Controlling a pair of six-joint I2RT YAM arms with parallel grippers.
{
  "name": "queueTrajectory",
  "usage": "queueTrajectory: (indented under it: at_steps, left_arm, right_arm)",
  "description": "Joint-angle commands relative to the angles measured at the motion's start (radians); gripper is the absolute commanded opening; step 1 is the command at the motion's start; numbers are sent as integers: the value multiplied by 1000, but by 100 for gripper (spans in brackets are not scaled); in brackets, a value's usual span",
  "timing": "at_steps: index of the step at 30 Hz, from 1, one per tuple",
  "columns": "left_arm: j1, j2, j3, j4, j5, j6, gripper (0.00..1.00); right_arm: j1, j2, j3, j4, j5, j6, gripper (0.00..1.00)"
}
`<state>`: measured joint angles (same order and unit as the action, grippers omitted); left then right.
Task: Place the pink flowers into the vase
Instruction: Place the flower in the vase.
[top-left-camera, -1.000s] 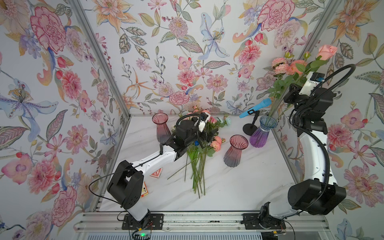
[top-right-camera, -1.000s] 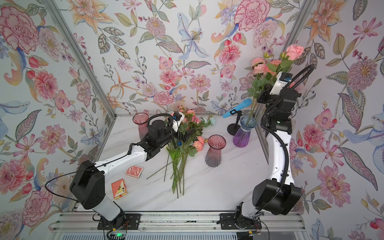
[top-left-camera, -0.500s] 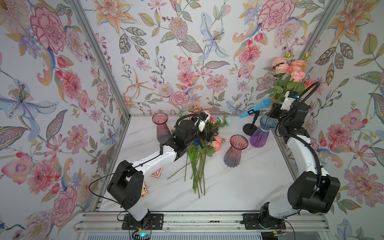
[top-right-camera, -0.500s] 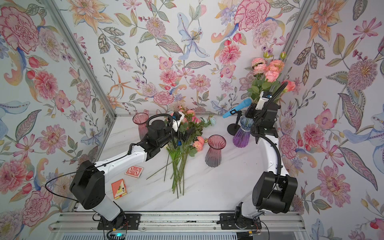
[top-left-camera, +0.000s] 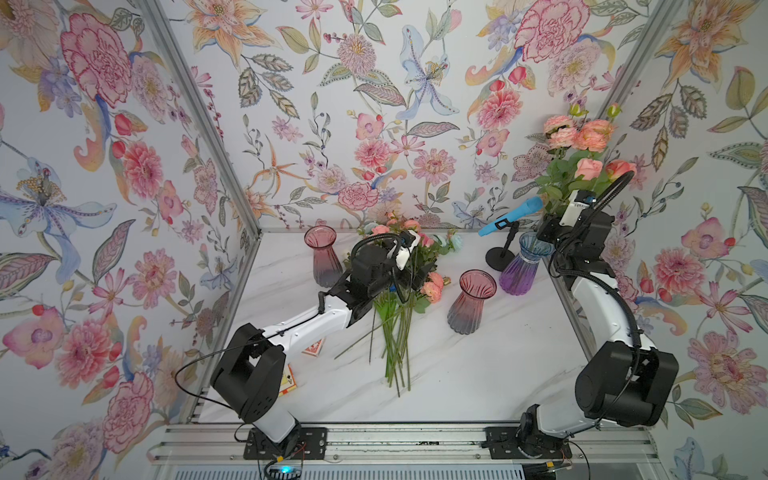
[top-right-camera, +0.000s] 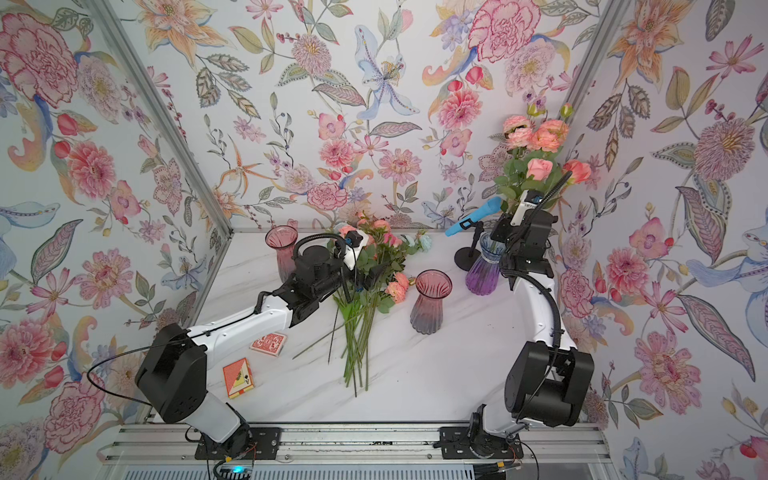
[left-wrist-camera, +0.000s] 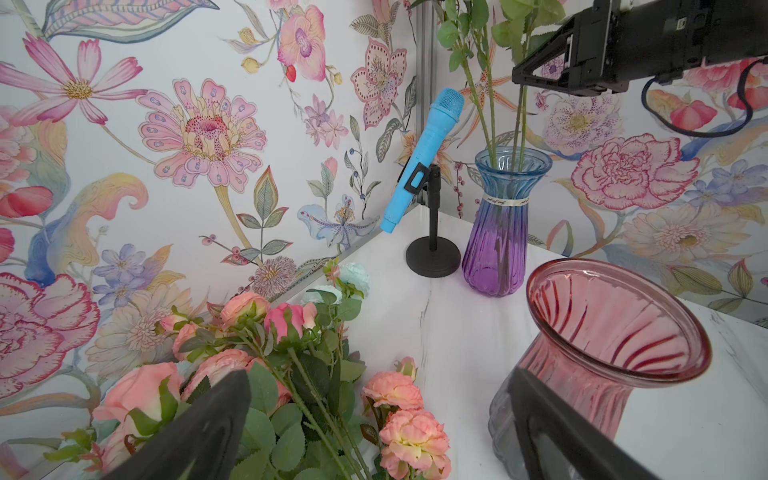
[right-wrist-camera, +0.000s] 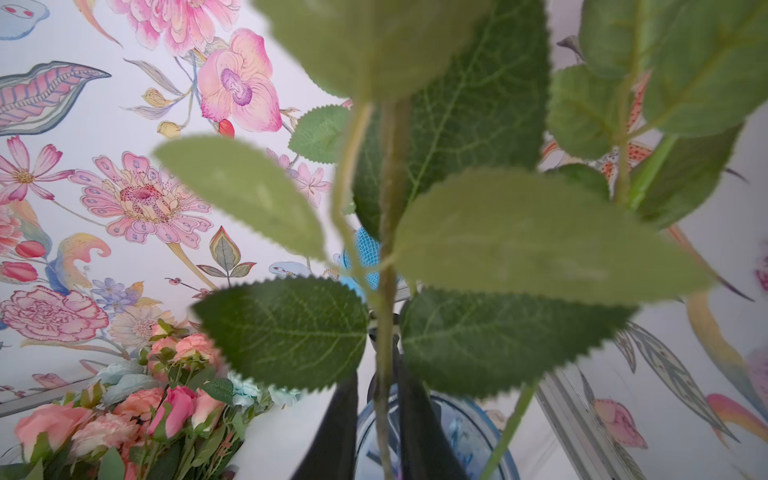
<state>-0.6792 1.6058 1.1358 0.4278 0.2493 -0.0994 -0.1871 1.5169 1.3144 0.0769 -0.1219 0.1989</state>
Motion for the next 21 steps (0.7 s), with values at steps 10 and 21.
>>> queueTrajectory:
  at_steps: [10,21]
  left_arm:
    - [-8,-73,-62,-26,-10,-59,100]
    - [-1,-104,-74,-119,-111,-96,100]
  right_arm:
    - [-3,-54,-40,-44,3,35,50]
    - [23,-153,-60,-111,5,45,99]
